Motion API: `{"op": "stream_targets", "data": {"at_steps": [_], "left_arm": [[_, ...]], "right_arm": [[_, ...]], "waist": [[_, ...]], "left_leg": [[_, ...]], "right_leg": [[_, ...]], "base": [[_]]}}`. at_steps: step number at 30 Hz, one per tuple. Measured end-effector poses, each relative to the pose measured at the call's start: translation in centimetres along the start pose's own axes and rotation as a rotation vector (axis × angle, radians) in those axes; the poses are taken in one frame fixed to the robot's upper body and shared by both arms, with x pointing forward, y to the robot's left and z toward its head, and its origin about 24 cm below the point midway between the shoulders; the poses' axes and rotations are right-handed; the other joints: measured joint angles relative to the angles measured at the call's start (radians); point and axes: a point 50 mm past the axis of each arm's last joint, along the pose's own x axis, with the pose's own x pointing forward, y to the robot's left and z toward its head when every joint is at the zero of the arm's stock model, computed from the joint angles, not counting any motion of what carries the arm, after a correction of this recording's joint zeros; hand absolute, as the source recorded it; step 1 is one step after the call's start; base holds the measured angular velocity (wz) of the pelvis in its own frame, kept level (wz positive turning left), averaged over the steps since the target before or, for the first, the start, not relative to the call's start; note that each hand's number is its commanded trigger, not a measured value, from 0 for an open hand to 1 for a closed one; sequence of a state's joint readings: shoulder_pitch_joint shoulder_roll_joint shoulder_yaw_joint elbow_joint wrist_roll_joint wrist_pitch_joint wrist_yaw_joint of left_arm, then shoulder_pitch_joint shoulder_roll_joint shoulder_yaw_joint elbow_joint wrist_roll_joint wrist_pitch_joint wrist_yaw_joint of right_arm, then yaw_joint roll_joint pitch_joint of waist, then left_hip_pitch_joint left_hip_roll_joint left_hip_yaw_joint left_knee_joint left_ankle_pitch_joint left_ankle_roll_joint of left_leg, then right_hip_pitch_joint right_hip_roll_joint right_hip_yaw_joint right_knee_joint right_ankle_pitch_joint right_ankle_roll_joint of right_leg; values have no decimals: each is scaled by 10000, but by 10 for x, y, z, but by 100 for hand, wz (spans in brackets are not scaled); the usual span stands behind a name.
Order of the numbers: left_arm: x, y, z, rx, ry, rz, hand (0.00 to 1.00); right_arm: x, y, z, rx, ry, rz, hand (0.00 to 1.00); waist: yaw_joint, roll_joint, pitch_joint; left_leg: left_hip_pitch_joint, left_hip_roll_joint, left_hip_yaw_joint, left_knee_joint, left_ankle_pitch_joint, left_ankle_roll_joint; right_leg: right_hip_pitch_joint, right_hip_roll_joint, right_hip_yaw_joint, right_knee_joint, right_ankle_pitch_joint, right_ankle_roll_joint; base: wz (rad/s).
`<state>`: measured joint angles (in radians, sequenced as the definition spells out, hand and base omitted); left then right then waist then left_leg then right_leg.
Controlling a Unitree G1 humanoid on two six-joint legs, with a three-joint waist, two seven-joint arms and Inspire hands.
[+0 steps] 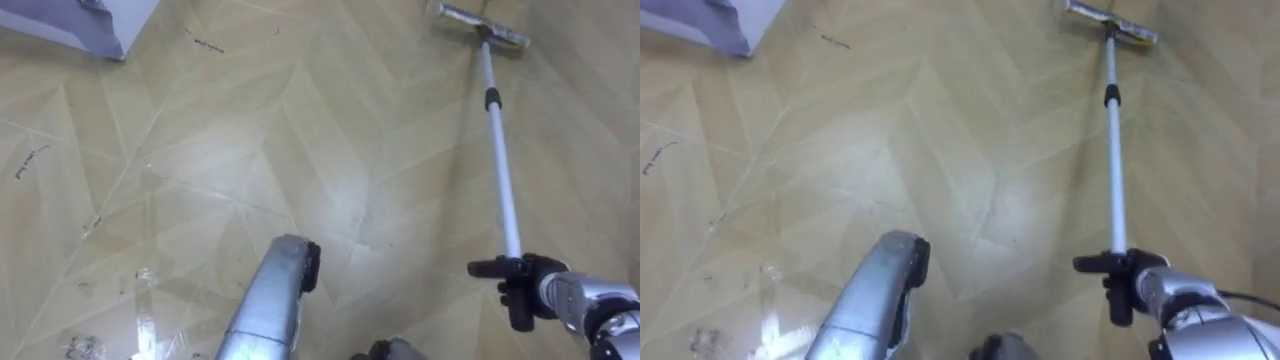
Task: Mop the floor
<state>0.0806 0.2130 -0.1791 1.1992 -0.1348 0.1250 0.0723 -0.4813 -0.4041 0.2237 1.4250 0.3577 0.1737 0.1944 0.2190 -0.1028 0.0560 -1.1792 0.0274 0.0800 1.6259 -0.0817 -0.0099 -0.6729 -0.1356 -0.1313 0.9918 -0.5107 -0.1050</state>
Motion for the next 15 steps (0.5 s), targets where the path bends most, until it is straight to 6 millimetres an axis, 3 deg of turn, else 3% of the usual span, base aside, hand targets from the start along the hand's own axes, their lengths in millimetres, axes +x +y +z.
{"op": "stream_targets", "data": {"at_steps": [1, 2, 3, 4, 5, 6, 7, 8, 9, 11, 13, 14, 15], "left_arm": [[0, 1, 4, 250, -107, -72, 0], [0, 1, 6, 382, -137, -102, 0], [1, 2, 8, 548, -90, -178, 0], [1, 2, 10, 629, -57, -250, 0], [2, 0, 21, 619, -146, -377, 0], [2, 0, 28, 514, -140, -399, 0], [2, -4, 39, 464, -168, -398, 0], [2, -6, 43, 423, -225, -374, 0], [1, -9, 49, 350, -406, -330, 0], [0, -13, 58, 347, -775, -247, 0], [-1, -14, 67, 319, -1192, -132, 0], [-1, -15, 70, 285, -1313, -152, 0], [-1, -16, 68, 300, -1261, -139, 0]], "right_arm": [[-1, -9, -22, -140, 492, -206, 100], [-1, -12, -33, -129, 761, -249, 100], [-3, -15, -61, -25, 1420, -280, 100], [-4, -16, -76, -85, 1795, -297, 100], [-8, -18, -107, -53, 2635, -387, 100], [-14, -18, -132, 106, 3390, -495, 100], [-21, -20, -156, -30, 4178, -717, 100], [-24, -20, -166, -56, 4465, -796, 100], [-28, -17, -181, -73, 4780, -810, 100], [-28, -7, -189, -113, 4954, -658, 100], [-29, 3, -197, -48, 5082, -553, 100], [-28, 8, -198, 18, 5032, -597, 100], [-26, 14, -198, 65, 4924, -617, 100]], "waist": [[-58, 339, -92], [-93, 489, -162], [-241, 757, -321], [-323, 957, -436], [-625, 1163, -538], [-1102, 1243, -521], [-1500, 1406, -514], [-1617, 1485, -525], [-1649, 1659, -517], [-1935, 1951, -491], [-2166, 2110, -479], [-2238, 2222, -441], [-2263, 2273, -415]], "left_leg": [[741, 0, -9, -2638, -109, -26], [1169, -13, -9, -3847, -220, -11], [1985, -30, -6, -5800, -409, 57], [2292, -69, 31, -6369, -1060, 249], [2551, -275, 406, -6793, -2075, 775], [2554, -520, 620, -6658, -2343, 1225], [2617, -796, 677, -6340, -2699, 1432], [2715, -798, 740, -6207, -2918, 1510], [2970, -790, 746, -6082, -3242, 1632], [3210, -769, 705, -6074, -3603, 1742], [3279, -877, 559, -6101, -3799, 1812], [3357, -1004, 474, -6250, -3828, 1820], [3477, -1137, 355, -6465, -3827, 1815]], "right_leg": [[64, -18, -290, 103, -233, 107], [80, -19, -411, 197, -365, 147], [125, -46, -603, 428, -734, 306], [185, -139, -756, 516, -858, 389], [261, -485, -907, 721, -1048, 552], [41, -702, -501, 1529, -1052, 677], [-466, -741, 255, 2877, -291, 947], [-725, -648, 600, 3471, 322, 1012], [-1192, -334, 1105, 4277, 1629, 1157], [-1708, 72, 1431, 4913, 2939, 1274], [-2255, 359, 1661, 5257, 2877, 1360], [-2608, 455, 1719, 5137, 2691, 1505], [-2856, 454, 1709, 4506, 2352, 1519]], "base": [[49], [59], [50], [81], [107], [141], [105], [47], [-7], [-22], [-10], [-12], [-30]]}}
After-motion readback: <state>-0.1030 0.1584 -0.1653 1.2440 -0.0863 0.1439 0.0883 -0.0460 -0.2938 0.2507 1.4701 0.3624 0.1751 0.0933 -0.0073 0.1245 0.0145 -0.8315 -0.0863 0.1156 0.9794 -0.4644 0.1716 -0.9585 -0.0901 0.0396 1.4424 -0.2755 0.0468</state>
